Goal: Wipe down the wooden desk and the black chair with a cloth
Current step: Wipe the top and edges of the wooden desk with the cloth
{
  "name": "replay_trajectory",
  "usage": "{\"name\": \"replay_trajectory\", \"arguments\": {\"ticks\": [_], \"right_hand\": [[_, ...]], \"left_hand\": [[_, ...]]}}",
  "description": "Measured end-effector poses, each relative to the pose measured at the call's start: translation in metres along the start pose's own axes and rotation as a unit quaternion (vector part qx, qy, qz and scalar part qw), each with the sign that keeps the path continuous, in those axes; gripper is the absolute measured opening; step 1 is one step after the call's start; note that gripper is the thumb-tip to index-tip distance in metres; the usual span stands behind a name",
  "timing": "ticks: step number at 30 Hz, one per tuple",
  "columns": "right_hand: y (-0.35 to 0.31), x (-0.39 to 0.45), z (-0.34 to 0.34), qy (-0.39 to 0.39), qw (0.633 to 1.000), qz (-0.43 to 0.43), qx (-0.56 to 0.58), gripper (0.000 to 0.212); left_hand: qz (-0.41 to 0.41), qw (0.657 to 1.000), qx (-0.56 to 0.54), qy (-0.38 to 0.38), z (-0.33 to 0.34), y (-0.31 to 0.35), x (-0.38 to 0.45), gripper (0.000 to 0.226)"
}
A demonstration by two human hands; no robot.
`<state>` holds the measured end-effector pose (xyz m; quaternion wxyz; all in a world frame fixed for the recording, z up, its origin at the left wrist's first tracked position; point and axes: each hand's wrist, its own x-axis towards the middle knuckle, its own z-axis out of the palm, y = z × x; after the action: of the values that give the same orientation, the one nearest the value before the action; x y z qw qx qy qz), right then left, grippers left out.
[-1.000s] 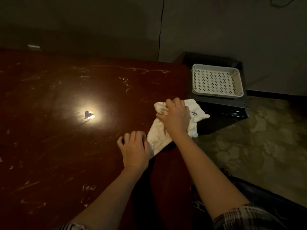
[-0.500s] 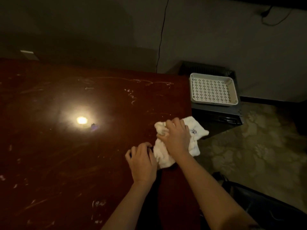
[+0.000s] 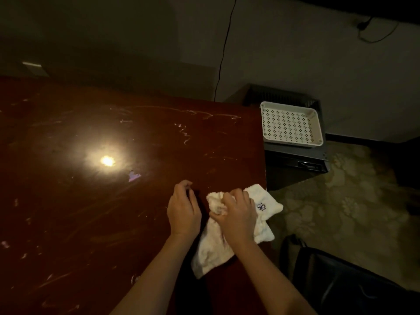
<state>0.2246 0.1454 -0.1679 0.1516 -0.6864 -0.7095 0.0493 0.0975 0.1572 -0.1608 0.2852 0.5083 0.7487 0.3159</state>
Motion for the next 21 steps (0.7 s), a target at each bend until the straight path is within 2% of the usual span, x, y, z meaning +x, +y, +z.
{"name": "replay_trajectory", "arguments": {"ticks": [5,10,13,17,21], "right_hand": [[0.009,0.037,0.006,0.001,0.998,-0.067,0.011,0.048],[-0.005,0.118,0.014,-0.007,1.000,0.006,0.026,0.039],[-0.011,0.097,0.006,-0.045,0.998,0.024,0.036,0.038],[-0.011,0.015,0.003,-0.018,0.998,-0.056,0.019,0.049],[-0.007,0.017,0.010,-0.004,0.996,-0.085,0.029,0.059]], "left_hand": [[0.022,1.000,0.011,-0.005,-0.005,-0.009,0.009,0.018],[0.010,1.000,-0.004,0.005,-0.004,-0.010,0.008,0.019],[0.006,1.000,-0.028,0.012,-0.007,-0.011,0.007,0.019],[0.014,0.999,-0.041,0.011,-0.007,-0.010,0.006,0.021],[0.027,1.000,0.002,0.004,-0.006,-0.010,0.006,0.021]]}}
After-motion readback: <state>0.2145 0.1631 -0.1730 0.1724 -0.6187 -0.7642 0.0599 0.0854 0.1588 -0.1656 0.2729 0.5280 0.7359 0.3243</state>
